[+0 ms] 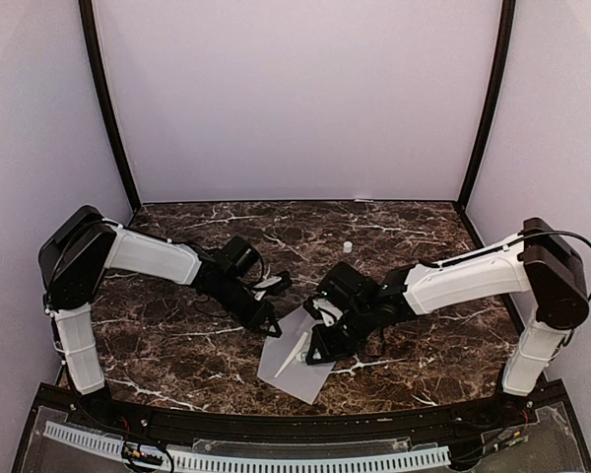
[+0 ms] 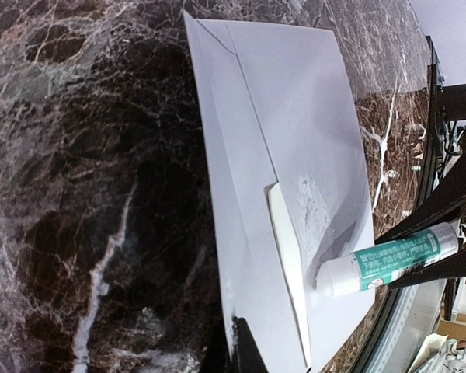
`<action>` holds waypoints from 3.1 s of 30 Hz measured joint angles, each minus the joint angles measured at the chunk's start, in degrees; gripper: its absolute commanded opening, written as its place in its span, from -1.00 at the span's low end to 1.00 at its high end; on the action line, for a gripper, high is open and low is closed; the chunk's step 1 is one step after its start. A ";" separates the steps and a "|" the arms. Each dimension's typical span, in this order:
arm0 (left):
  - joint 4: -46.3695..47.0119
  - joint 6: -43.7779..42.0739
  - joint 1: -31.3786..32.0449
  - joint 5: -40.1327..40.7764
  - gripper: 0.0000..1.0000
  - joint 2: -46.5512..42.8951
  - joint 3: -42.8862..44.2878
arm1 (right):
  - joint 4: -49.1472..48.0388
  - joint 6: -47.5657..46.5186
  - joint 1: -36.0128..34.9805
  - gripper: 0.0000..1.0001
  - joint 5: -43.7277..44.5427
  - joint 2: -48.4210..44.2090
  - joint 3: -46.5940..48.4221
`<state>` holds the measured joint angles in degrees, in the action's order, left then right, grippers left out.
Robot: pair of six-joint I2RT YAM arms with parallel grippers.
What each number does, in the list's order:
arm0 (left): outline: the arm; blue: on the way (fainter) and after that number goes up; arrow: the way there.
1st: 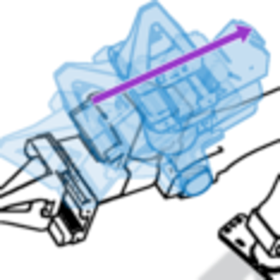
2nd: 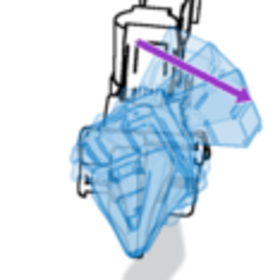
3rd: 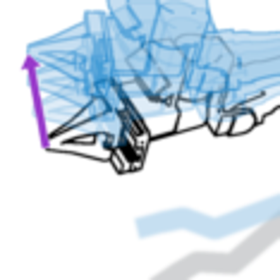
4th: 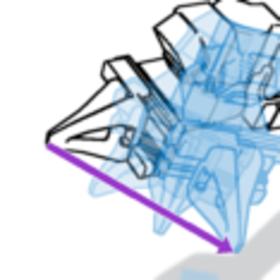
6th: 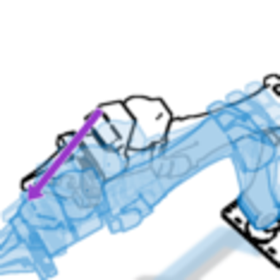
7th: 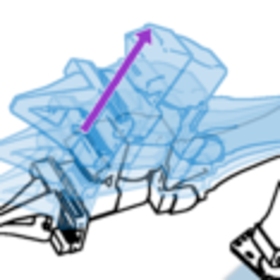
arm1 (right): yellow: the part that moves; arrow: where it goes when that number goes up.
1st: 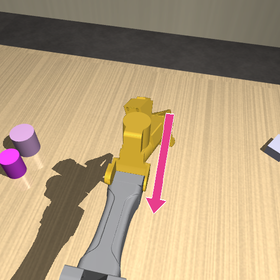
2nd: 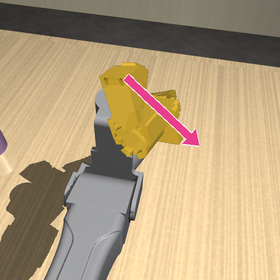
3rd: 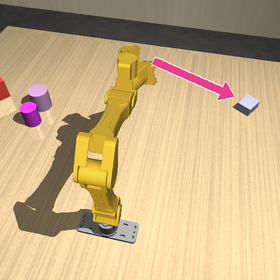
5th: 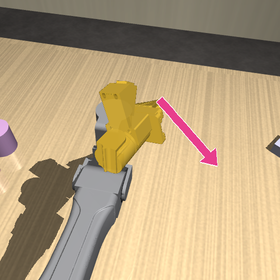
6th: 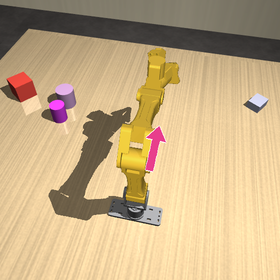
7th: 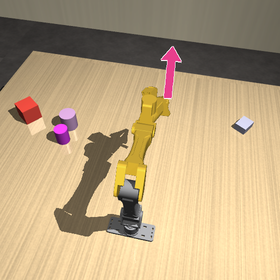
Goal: Place the letter into the envelope and seal it
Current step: Paint the envelope at the center of the board.
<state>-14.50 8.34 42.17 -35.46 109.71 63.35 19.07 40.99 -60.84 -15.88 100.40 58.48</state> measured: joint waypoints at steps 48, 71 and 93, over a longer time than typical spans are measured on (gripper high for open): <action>0.48 0.11 -0.28 3.89 -1.00 0.11 1.01 | 2.45 -5.99 5.38 -1.00 3.78 2.08 3.23; -0.85 0.90 0.28 4.44 -1.00 0.11 1.01 | 2.43 -1.31 -1.77 -1.00 1.42 1.46 2.27; -0.31 0.22 0.15 3.15 -1.00 0.11 1.01 | 1.77 -5.95 5.25 -1.00 -1.29 1.11 0.79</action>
<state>-14.81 8.56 42.33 -32.32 109.82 64.36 20.84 35.05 -55.59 -17.17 101.51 59.27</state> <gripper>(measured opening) 0.004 0.197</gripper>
